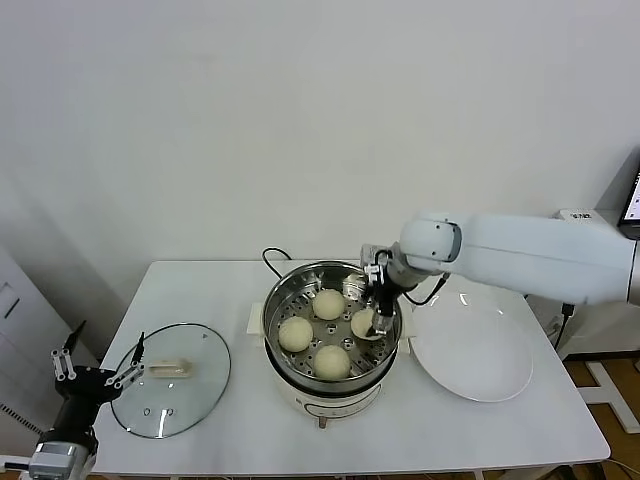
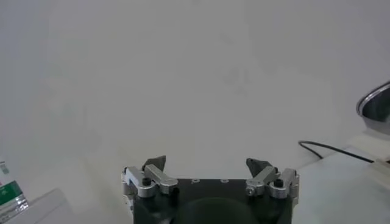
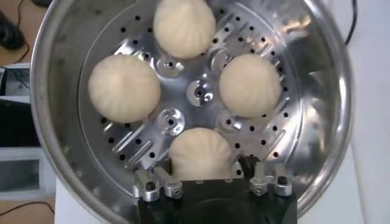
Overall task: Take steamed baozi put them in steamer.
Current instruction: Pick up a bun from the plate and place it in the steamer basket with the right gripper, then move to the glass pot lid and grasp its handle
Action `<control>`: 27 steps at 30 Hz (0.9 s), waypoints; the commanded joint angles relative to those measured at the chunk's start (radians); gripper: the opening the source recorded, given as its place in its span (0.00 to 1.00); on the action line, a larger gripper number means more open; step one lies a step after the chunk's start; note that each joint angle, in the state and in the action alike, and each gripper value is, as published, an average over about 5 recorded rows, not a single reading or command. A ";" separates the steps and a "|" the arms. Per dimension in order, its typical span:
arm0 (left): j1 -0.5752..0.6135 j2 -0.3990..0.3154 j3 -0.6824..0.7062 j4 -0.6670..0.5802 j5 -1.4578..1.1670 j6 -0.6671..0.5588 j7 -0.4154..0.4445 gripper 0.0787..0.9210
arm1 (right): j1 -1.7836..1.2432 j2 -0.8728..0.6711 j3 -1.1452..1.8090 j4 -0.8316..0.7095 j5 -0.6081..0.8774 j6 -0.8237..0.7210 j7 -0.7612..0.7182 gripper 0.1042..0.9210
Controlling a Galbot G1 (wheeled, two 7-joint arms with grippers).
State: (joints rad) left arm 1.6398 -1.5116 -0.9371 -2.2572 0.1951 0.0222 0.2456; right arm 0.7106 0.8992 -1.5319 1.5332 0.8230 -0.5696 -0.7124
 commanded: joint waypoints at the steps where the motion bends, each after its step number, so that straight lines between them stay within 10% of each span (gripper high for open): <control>1: 0.000 0.004 0.004 -0.002 -0.001 0.001 0.001 0.88 | 0.054 -0.029 0.115 -0.072 0.180 0.042 -0.027 0.87; 17: -0.009 0.022 0.023 0.005 0.014 0.008 -0.007 0.88 | -0.812 -0.270 0.975 -0.142 0.415 0.557 0.871 0.88; 27: 0.012 0.012 0.043 -0.002 0.042 0.004 -0.016 0.88 | -1.525 -0.201 1.714 -0.103 0.215 0.701 0.898 0.88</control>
State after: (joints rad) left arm 1.6394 -1.4987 -0.9023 -2.2581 0.2226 0.0287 0.2319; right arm -0.1293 0.6978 -0.5217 1.3948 1.1366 -0.0590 -0.0216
